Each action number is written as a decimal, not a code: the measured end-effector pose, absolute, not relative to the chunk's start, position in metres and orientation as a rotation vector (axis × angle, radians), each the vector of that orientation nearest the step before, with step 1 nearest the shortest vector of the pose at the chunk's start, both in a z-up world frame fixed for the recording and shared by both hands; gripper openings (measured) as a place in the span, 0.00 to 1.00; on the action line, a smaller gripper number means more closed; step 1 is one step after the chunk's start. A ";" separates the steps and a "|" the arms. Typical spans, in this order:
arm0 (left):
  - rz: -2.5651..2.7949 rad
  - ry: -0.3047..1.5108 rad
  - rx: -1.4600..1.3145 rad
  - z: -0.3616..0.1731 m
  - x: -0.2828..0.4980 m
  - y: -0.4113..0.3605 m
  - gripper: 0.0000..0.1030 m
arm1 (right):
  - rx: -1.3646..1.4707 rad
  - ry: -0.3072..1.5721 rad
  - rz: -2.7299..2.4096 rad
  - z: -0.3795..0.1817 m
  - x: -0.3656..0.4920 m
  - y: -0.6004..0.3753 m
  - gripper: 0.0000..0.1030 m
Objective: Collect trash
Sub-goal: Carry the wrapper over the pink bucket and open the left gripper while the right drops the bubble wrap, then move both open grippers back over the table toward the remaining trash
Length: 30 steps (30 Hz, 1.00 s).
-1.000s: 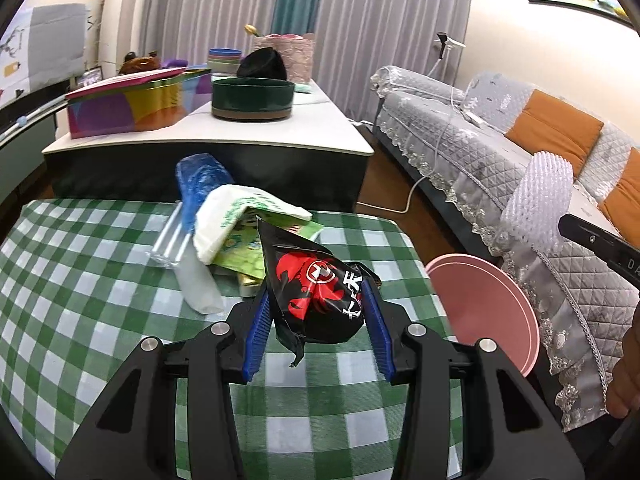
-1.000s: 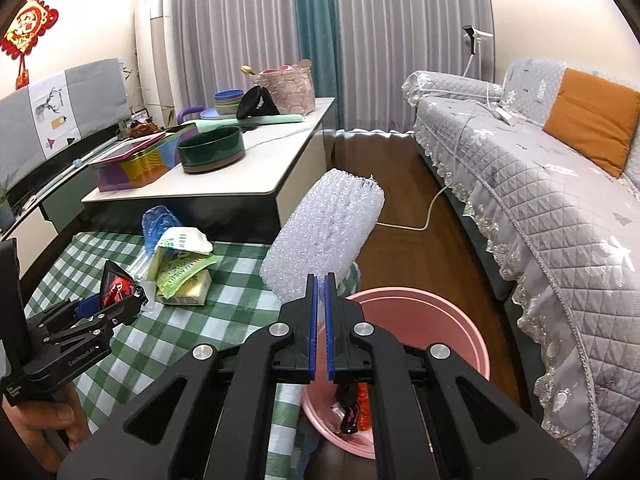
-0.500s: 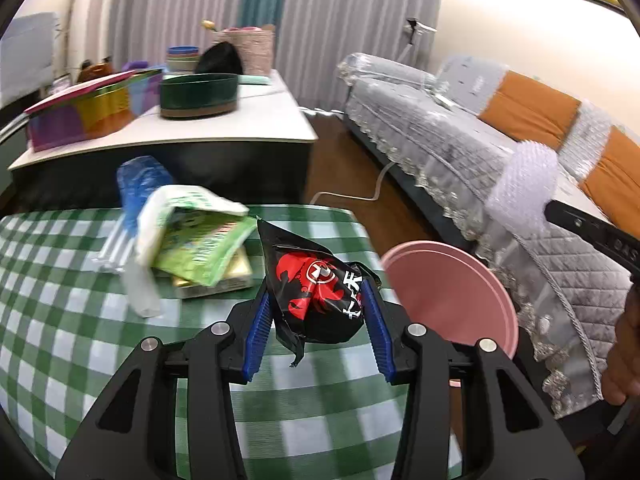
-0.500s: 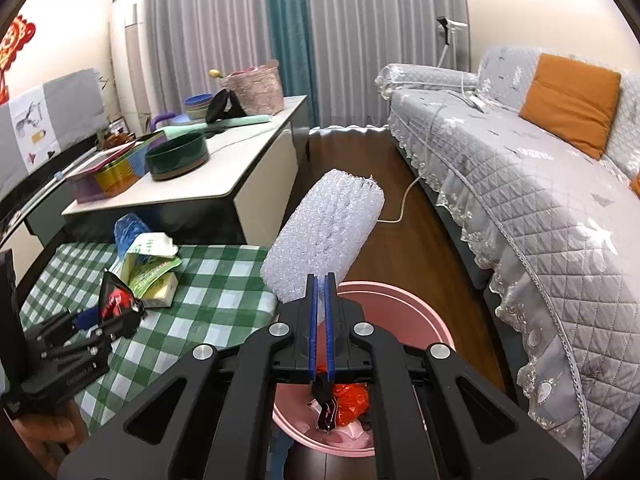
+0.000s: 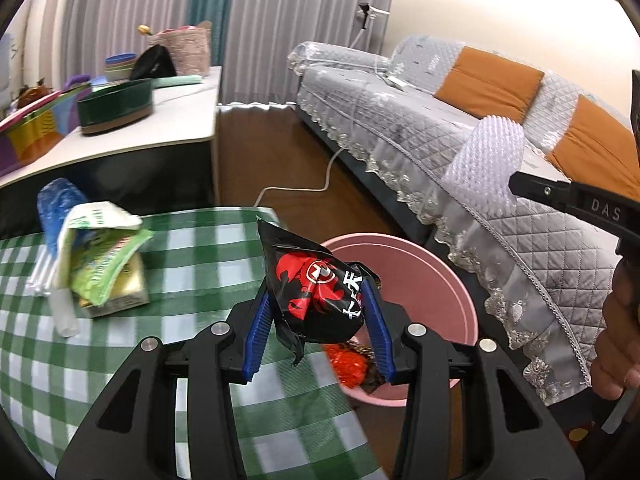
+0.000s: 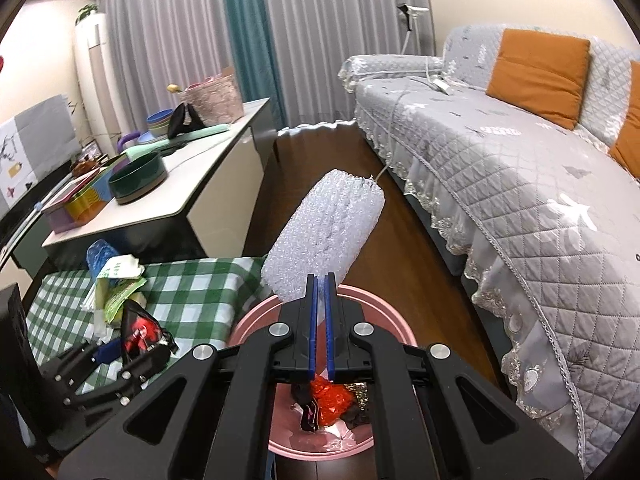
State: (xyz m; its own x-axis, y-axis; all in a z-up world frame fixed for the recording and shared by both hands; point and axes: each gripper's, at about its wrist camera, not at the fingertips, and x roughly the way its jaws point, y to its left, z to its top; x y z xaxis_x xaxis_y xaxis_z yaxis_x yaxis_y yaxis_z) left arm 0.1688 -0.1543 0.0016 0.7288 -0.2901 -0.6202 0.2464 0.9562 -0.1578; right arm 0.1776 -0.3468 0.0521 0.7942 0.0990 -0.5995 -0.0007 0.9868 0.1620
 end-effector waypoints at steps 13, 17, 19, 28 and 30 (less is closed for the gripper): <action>-0.386 0.728 -0.026 -0.022 0.184 -0.200 0.43 | 0.207 0.693 0.025 0.040 0.187 -0.369 0.07; -0.418 0.767 -0.016 -0.027 0.191 -0.208 0.57 | 0.236 0.732 0.043 0.033 0.191 -0.370 0.23; -0.416 0.757 -0.001 -0.025 0.189 -0.209 0.60 | 0.233 0.731 0.031 0.034 0.191 -0.369 0.38; -0.401 0.750 -0.016 -0.017 0.174 -0.192 0.60 | 0.222 0.696 0.043 0.046 0.187 -0.360 0.38; -0.398 0.740 -0.017 -0.010 0.170 -0.186 0.60 | 0.215 0.688 0.047 0.049 0.186 -0.356 0.38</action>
State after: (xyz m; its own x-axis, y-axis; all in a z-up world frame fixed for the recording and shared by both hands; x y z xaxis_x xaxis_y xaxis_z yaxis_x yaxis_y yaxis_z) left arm 0.1696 -0.1865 -0.0104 0.6671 -0.3589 -0.6528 0.3472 0.9251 -0.1538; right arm 0.1855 -0.3561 0.0486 0.7723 0.1143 -0.6248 0.0275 0.9767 0.2127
